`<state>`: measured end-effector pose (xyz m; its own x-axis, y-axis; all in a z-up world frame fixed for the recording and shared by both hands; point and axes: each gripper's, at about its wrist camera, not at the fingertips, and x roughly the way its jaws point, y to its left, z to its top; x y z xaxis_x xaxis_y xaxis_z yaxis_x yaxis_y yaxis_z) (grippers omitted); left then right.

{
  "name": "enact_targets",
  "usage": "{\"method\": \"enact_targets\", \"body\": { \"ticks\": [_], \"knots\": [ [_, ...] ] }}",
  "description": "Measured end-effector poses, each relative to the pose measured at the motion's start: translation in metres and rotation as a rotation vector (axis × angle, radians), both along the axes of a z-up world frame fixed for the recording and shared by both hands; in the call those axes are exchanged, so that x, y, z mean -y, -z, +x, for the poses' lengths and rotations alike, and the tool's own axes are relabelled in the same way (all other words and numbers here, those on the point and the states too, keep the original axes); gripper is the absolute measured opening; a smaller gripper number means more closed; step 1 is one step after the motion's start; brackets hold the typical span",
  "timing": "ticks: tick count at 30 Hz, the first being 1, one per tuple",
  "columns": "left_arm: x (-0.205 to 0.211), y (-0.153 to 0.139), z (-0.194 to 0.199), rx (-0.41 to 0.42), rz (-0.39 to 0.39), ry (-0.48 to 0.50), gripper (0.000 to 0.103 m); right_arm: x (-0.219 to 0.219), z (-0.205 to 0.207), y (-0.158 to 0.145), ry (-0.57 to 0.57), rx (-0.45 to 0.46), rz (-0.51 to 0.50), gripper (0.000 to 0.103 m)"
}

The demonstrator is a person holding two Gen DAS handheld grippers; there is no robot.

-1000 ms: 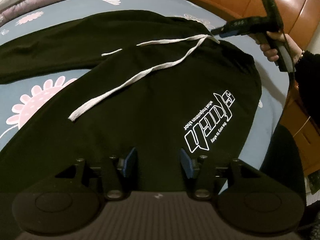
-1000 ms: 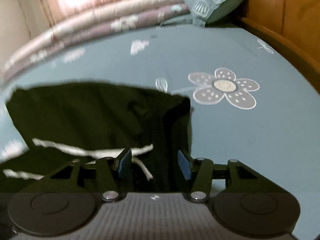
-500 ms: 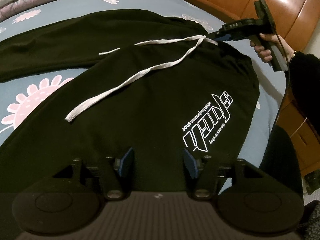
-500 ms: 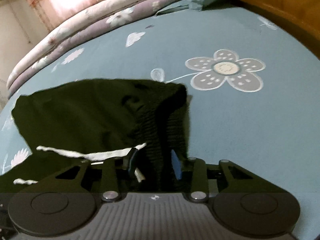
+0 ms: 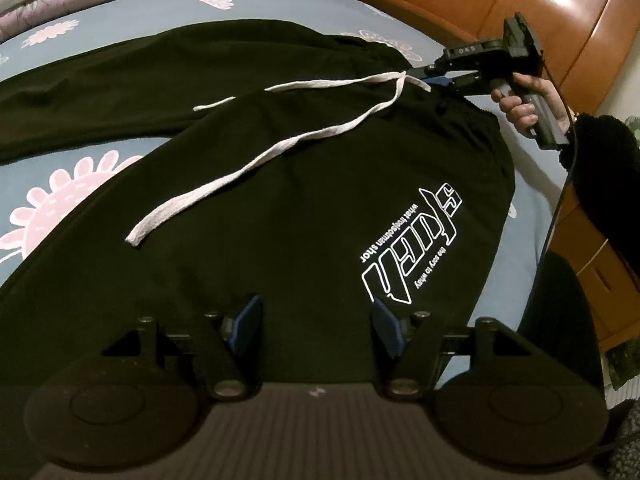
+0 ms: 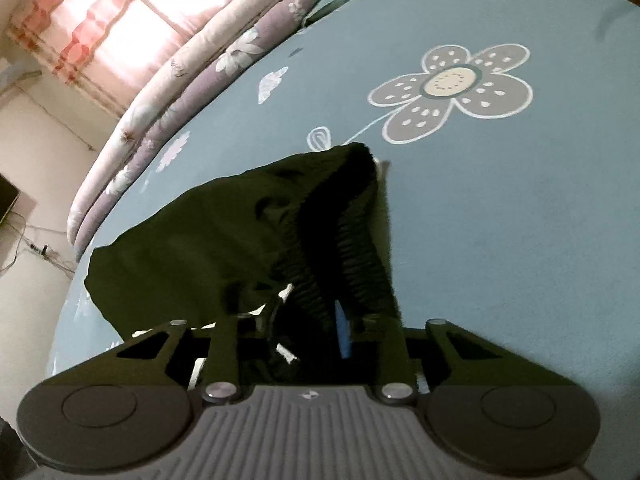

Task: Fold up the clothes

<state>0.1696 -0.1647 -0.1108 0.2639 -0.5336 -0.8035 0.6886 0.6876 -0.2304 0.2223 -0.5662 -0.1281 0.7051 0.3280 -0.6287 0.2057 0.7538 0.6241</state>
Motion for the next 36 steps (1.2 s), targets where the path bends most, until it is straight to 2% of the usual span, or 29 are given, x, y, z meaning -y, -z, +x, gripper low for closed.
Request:
{"method": "enact_targets", "body": {
  "ticks": [5, 6, 7, 9, 11, 12, 16, 18, 20, 24, 26, 27, 30, 32, 34, 36],
  "knots": [
    [-0.001, 0.001, 0.0, -0.003, -0.007, 0.001, 0.065, -0.007, 0.002, 0.005, -0.03, 0.028, 0.058, 0.031],
    [-0.001, 0.001, 0.001, -0.005, -0.007, -0.001, 0.065, -0.009, 0.004, 0.007, -0.034, 0.019, 0.053, 0.024],
    [-0.001, 0.0, 0.001, -0.006, -0.006, -0.003, 0.065, -0.012, 0.006, 0.006, -0.025, -0.001, 0.025, 0.017],
    [-0.001, -0.001, 0.001, -0.005, -0.001, -0.006, 0.065, -0.02, 0.007, -0.001, 0.003, -0.022, -0.053, 0.009],
    [-0.001, -0.003, -0.001, 0.002, 0.008, -0.005, 0.065, -0.033, 0.004, -0.02, 0.033, -0.008, -0.201, 0.009],
    [-0.001, -0.004, -0.001, 0.007, 0.014, -0.004, 0.065, -0.036, 0.004, -0.025, 0.042, -0.004, -0.242, 0.008],
    [-0.004, -0.002, -0.001, 0.001, 0.014, -0.004, 0.065, -0.036, 0.012, -0.024, 0.067, -0.038, -0.328, 0.008],
    [-0.006, -0.002, 0.0, -0.004, 0.004, -0.013, 0.065, -0.032, 0.015, -0.015, 0.08, -0.046, -0.311, 0.008],
    [-0.009, -0.003, 0.0, -0.006, 0.003, -0.019, 0.065, -0.021, 0.01, -0.015, 0.125, -0.036, -0.249, 0.008],
    [-0.016, -0.004, -0.001, -0.008, 0.0, -0.027, 0.065, -0.01, -0.002, -0.014, 0.177, -0.031, -0.2, 0.008],
    [-0.018, -0.003, -0.001, -0.01, -0.002, -0.028, 0.065, -0.008, -0.004, -0.011, 0.17, -0.039, -0.162, 0.009],
    [-0.018, -0.002, 0.0, -0.01, -0.002, -0.029, 0.065, -0.005, -0.006, -0.012, 0.177, -0.039, -0.136, 0.014],
    [-0.019, -0.003, 0.0, -0.012, -0.007, -0.035, 0.065, 0.001, -0.031, -0.023, 0.226, 0.007, -0.098, 0.038],
    [-0.018, -0.004, 0.0, -0.013, -0.007, -0.036, 0.065, 0.0, -0.053, -0.03, 0.216, 0.04, -0.086, 0.042],
    [-0.017, -0.003, 0.0, -0.011, -0.006, -0.035, 0.065, -0.006, -0.069, -0.031, 0.178, 0.039, -0.127, 0.048],
    [-0.015, -0.003, 0.0, -0.012, -0.004, -0.037, 0.066, -0.014, -0.08, -0.029, 0.138, 0.029, -0.193, 0.047]
  ]
}}
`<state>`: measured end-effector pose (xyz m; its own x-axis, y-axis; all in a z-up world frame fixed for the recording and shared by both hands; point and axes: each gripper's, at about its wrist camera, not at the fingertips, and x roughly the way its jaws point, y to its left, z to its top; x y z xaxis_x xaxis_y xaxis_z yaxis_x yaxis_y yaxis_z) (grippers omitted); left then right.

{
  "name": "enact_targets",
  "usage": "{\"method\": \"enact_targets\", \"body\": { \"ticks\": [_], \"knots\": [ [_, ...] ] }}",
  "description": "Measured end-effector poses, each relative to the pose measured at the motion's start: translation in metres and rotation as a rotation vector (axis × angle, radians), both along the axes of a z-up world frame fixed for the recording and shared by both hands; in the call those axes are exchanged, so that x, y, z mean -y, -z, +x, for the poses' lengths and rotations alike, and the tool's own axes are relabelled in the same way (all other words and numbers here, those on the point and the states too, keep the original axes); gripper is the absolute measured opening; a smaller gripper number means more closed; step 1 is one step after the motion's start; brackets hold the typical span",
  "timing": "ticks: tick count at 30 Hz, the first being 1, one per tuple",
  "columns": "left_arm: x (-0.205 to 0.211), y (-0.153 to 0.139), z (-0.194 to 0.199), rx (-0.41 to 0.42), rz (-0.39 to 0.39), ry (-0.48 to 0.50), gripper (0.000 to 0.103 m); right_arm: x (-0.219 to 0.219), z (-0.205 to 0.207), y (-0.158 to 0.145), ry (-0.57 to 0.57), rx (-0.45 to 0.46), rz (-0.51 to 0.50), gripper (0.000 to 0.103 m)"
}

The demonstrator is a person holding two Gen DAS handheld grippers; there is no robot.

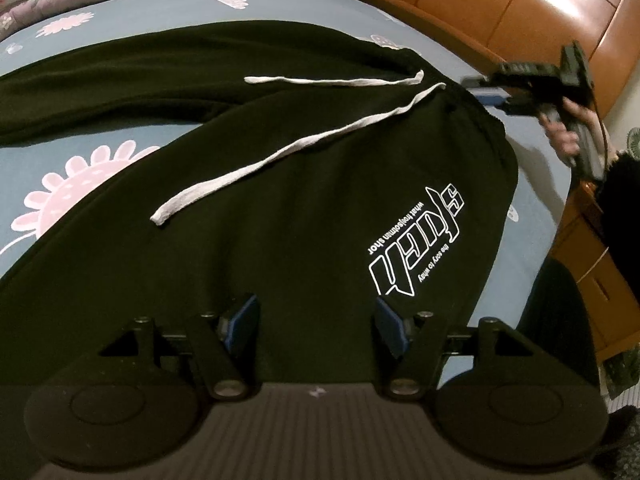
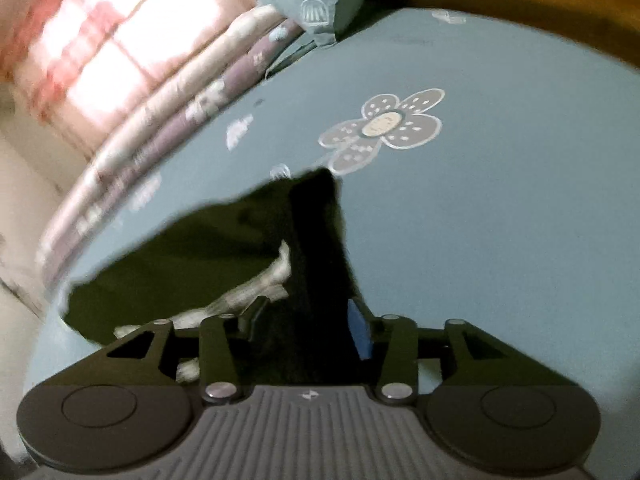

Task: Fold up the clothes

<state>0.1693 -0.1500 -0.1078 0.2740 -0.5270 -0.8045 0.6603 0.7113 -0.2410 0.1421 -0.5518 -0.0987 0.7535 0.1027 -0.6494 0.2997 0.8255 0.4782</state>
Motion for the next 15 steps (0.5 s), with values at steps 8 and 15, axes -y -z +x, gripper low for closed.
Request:
{"method": "enact_targets", "body": {
  "ticks": [8, 15],
  "knots": [
    [-0.001, -0.007, -0.011, -0.001, 0.041, -0.014, 0.067, 0.008, -0.023, 0.014, 0.08, -0.117, -0.025, 0.024],
    [0.006, -0.025, -0.018, 0.026, 0.001, 0.018, 0.067, -0.02, -0.056, -0.022, 0.097, 0.026, -0.011, 0.027]
  ]
}}
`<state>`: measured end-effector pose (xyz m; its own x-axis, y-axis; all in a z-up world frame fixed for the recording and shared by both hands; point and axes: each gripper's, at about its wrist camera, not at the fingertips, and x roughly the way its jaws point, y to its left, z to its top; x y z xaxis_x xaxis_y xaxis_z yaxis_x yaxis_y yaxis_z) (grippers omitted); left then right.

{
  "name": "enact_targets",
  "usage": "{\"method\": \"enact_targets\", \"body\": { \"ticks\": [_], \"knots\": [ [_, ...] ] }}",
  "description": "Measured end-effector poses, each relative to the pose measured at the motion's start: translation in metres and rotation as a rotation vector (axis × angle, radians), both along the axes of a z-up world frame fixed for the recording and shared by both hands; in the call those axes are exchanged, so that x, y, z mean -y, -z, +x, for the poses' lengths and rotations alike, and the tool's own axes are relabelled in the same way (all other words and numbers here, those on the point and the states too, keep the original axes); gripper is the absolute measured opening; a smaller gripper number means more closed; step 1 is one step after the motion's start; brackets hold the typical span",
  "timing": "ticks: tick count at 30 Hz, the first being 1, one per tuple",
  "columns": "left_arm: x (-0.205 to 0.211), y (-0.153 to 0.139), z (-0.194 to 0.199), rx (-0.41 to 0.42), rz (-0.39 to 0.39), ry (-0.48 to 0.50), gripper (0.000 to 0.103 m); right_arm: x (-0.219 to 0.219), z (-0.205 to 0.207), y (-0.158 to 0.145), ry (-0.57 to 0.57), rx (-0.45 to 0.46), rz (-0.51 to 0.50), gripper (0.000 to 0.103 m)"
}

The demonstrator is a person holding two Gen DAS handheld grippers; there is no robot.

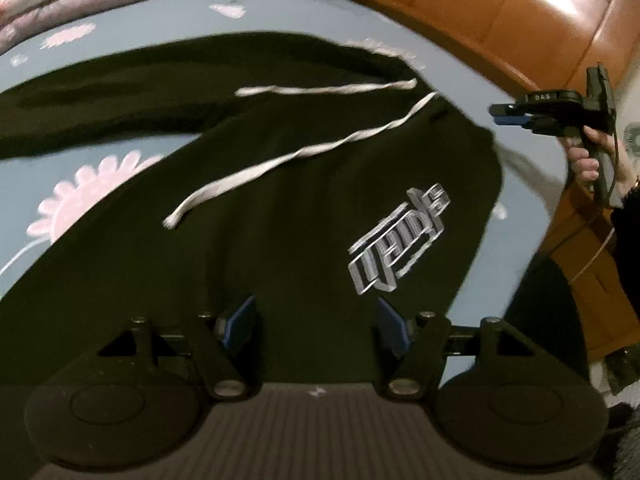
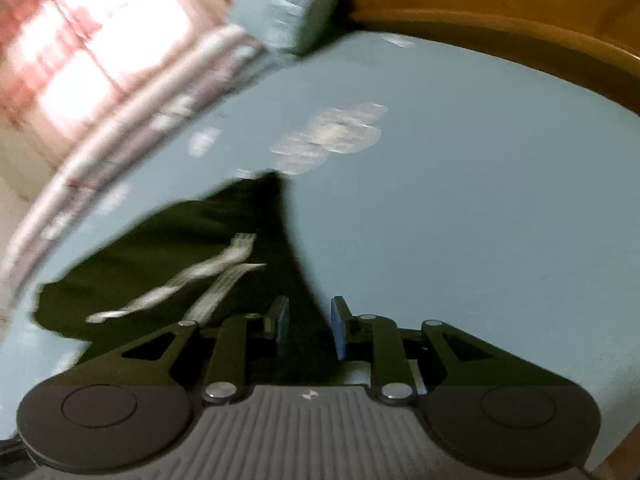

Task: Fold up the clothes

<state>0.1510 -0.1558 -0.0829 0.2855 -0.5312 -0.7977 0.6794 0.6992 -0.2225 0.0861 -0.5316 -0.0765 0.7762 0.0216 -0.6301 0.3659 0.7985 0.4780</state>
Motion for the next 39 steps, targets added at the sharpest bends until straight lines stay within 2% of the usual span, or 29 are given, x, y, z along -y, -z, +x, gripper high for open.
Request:
{"method": "enact_targets", "body": {
  "ticks": [2, 4, 6, 8, 9, 13, 15, 18, 20, 22, 25, 27, 30, 33, 34, 36, 39],
  "knots": [
    [0.008, -0.002, -0.001, -0.001, -0.008, 0.018, 0.067, -0.026, 0.007, -0.001, -0.085, -0.007, -0.008, 0.027],
    [0.017, 0.0, -0.004, -0.007, -0.001, 0.038, 0.067, -0.054, 0.019, 0.005, -0.149, -0.069, -0.046, 0.028],
    [0.022, 0.006, -0.009, -0.022, 0.025, 0.049, 0.067, -0.073, 0.027, 0.018, -0.17, -0.17, -0.125, 0.028],
    [0.02, 0.016, -0.013, -0.056, 0.061, 0.038, 0.067, -0.077, 0.022, 0.031, -0.143, -0.237, -0.146, 0.028],
    [0.017, 0.021, -0.015, -0.084, 0.081, 0.025, 0.067, -0.075, 0.015, 0.036, -0.13, -0.239, -0.138, 0.026],
    [0.002, 0.026, -0.028, -0.109, 0.05, 0.033, 0.073, -0.065, -0.007, 0.034, -0.083, -0.218, -0.069, 0.024],
    [0.001, 0.022, -0.031, -0.114, 0.064, 0.039, 0.073, -0.074, -0.008, 0.022, -0.067, -0.219, -0.086, 0.029],
    [0.007, 0.008, -0.027, -0.081, 0.027, 0.036, 0.073, -0.105, -0.005, 0.006, -0.114, -0.151, -0.102, 0.041],
    [0.016, 0.002, -0.022, -0.059, -0.007, 0.044, 0.073, -0.13, 0.003, 0.004, -0.175, -0.134, -0.1, 0.042],
    [0.026, 0.005, -0.019, -0.065, -0.018, 0.051, 0.073, -0.157, 0.013, 0.012, -0.221, -0.172, -0.132, 0.042],
    [0.033, 0.019, -0.022, -0.094, 0.025, 0.043, 0.073, -0.188, 0.017, 0.029, -0.259, -0.245, -0.198, 0.042],
    [0.026, 0.028, -0.029, -0.121, 0.022, 0.019, 0.073, -0.195, 0.009, 0.034, -0.26, -0.241, -0.244, 0.044],
    [0.004, 0.03, -0.041, -0.148, -0.041, -0.017, 0.074, -0.192, -0.007, 0.035, -0.243, -0.251, -0.222, 0.044],
    [-0.012, 0.029, -0.041, -0.191, -0.064, -0.048, 0.074, -0.191, -0.013, 0.03, -0.232, -0.258, -0.207, 0.044],
    [-0.015, 0.026, -0.041, -0.187, -0.055, -0.056, 0.074, -0.192, -0.012, 0.027, -0.232, -0.258, -0.199, 0.045],
    [-0.024, 0.015, -0.037, -0.113, -0.022, -0.075, 0.074, -0.199, -0.009, 0.017, -0.244, -0.241, -0.178, 0.045],
    [-0.04, 0.006, -0.019, -0.043, 0.0, -0.161, 0.074, -0.228, -0.001, 0.005, -0.316, -0.17, -0.219, 0.055]
  ]
}}
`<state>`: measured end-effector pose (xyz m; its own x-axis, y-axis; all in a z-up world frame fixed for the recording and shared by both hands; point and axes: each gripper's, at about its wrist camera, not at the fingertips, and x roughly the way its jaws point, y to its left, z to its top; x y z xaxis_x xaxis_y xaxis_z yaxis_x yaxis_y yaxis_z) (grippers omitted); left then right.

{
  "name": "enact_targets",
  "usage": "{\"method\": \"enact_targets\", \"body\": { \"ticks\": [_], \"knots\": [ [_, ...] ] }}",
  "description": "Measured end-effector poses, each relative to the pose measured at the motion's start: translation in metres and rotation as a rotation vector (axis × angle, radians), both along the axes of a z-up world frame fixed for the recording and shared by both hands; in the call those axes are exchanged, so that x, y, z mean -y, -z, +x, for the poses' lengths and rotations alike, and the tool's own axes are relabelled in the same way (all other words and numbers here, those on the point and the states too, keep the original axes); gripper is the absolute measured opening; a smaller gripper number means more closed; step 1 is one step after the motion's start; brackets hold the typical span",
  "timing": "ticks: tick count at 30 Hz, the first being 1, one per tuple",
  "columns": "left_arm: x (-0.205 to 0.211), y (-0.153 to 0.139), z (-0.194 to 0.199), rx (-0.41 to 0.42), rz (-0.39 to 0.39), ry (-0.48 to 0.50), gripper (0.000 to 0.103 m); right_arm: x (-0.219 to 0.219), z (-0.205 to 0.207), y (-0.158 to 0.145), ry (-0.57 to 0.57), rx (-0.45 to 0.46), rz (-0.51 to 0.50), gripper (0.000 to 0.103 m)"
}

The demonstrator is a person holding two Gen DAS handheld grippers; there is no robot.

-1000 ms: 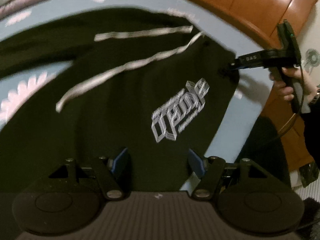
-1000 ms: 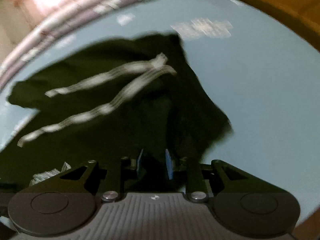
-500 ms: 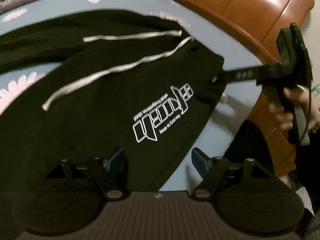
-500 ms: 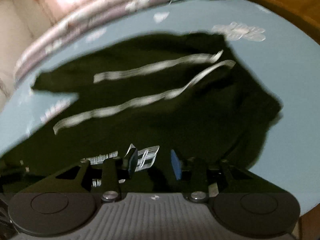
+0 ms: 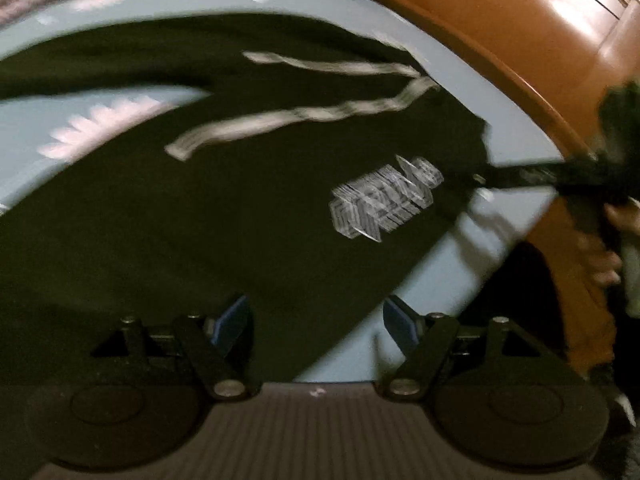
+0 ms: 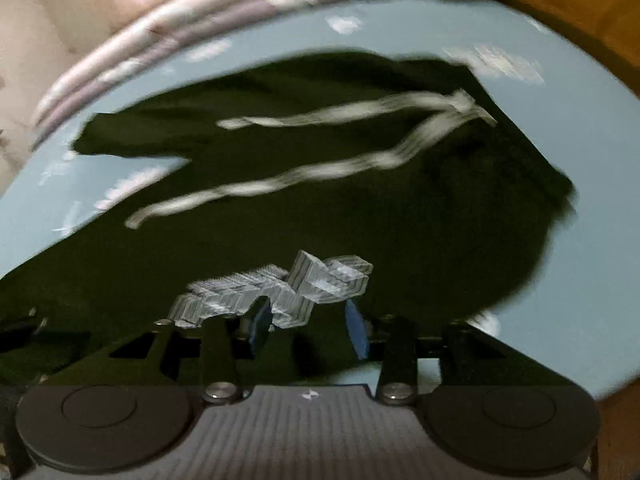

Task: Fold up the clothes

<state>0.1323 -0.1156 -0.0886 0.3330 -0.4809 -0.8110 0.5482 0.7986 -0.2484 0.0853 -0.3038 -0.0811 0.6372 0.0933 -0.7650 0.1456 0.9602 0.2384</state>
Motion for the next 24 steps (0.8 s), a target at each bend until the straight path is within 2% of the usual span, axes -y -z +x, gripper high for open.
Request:
{"method": "enact_targets", "body": {
  "ticks": [2, 5, 8, 11, 13, 15, 17, 19, 21, 23, 24],
  "knots": [
    [-0.013, 0.006, 0.005, -0.019, 0.01, -0.051, 0.074, -0.025, 0.01, 0.003, -0.063, -0.008, -0.051, 0.055],
    [-0.033, 0.017, 0.01, -0.059, 0.025, -0.123, 0.074, -0.049, 0.014, 0.021, -0.108, -0.067, -0.132, 0.055],
    [-0.049, 0.02, -0.005, -0.051, -0.01, -0.11, 0.075, -0.053, -0.001, 0.035, -0.124, -0.09, -0.179, 0.057],
    [-0.059, 0.016, -0.011, -0.077, -0.007, -0.089, 0.075, -0.052, -0.012, 0.03, -0.135, -0.11, -0.181, 0.057],
    [-0.067, 0.01, -0.006, -0.048, 0.008, -0.108, 0.075, -0.053, -0.009, 0.021, -0.125, -0.107, -0.164, 0.057],
    [-0.077, 0.004, 0.0, 0.003, 0.035, -0.151, 0.075, -0.059, 0.001, 0.01, -0.14, -0.059, -0.127, 0.057],
    [-0.09, 0.004, 0.006, 0.005, 0.051, -0.218, 0.075, -0.075, 0.012, 0.006, -0.172, -0.023, -0.124, 0.058],
    [-0.102, 0.008, 0.008, -0.014, 0.067, -0.27, 0.075, -0.094, 0.023, 0.009, -0.21, -0.018, -0.144, 0.059],
    [-0.111, 0.016, 0.005, -0.044, 0.093, -0.297, 0.075, -0.11, 0.03, 0.019, -0.238, -0.053, -0.168, 0.059],
    [-0.122, 0.018, -0.009, -0.031, 0.088, -0.291, 0.076, -0.118, 0.029, 0.03, -0.255, -0.087, -0.177, 0.061],
    [-0.128, 0.017, -0.015, -0.028, 0.08, -0.29, 0.076, -0.118, 0.025, 0.034, -0.258, -0.076, -0.175, 0.065]
  ]
}}
